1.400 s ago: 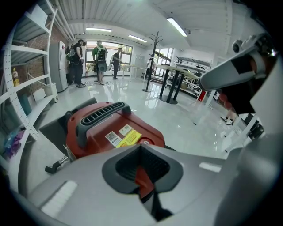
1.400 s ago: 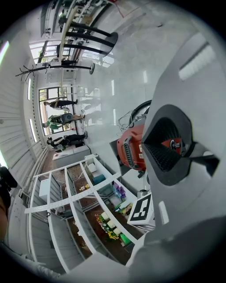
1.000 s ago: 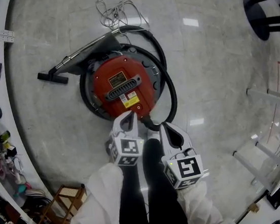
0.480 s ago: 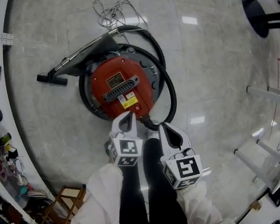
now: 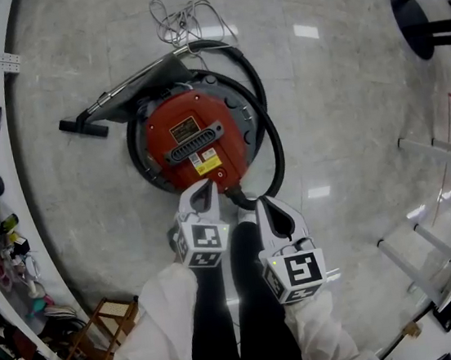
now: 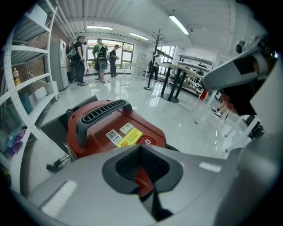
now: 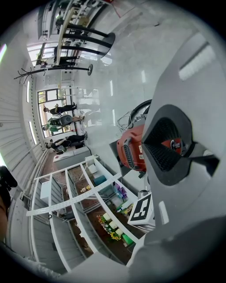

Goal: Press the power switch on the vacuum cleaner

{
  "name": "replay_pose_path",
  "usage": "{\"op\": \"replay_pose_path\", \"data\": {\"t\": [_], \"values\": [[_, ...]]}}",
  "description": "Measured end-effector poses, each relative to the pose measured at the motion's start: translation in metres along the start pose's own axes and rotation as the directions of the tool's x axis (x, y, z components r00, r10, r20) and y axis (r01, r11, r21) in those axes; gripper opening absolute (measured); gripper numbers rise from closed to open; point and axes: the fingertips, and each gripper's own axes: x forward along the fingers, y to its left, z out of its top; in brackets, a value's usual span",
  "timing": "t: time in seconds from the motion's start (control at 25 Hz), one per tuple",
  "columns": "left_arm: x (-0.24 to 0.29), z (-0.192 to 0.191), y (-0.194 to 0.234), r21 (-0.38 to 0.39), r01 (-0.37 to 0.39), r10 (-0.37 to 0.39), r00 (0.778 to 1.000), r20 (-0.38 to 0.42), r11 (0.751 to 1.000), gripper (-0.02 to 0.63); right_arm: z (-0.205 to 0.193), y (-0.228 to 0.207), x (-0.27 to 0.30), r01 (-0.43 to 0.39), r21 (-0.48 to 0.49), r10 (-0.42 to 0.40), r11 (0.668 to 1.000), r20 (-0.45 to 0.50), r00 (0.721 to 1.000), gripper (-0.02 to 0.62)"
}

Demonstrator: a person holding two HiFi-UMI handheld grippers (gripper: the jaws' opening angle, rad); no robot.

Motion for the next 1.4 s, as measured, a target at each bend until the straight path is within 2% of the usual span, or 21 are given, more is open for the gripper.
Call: {"op": "replay_pose_path", "data": {"t": [0.68, 1.0, 1.4], "values": [[0.006, -0.006, 0.001, -0.023, 0.003, -0.004, 1.0, -0.02, 1.0, 0.0, -0.002, -0.002, 0.001, 0.0, -0.003, 0.0, 1.0, -0.008, 1.0, 0.0], [0.007, -0.007, 0.002, -0.017, -0.025, 0.025, 0.999, -0.028, 1.0, 0.0, 0.004, 0.0, -0.005, 0.005, -0.021, -0.005, 1.0, 0.007, 1.0, 0.0], [-0.027, 0.001, 0.019, -0.046, -0.06, 0.06, 0.998, 0.002, 0.997, 0.0, 0.019, 0.011, -0.024, 0.014, -0.051, -0.012, 0.999, 0.039, 0.999, 0.0]]}}
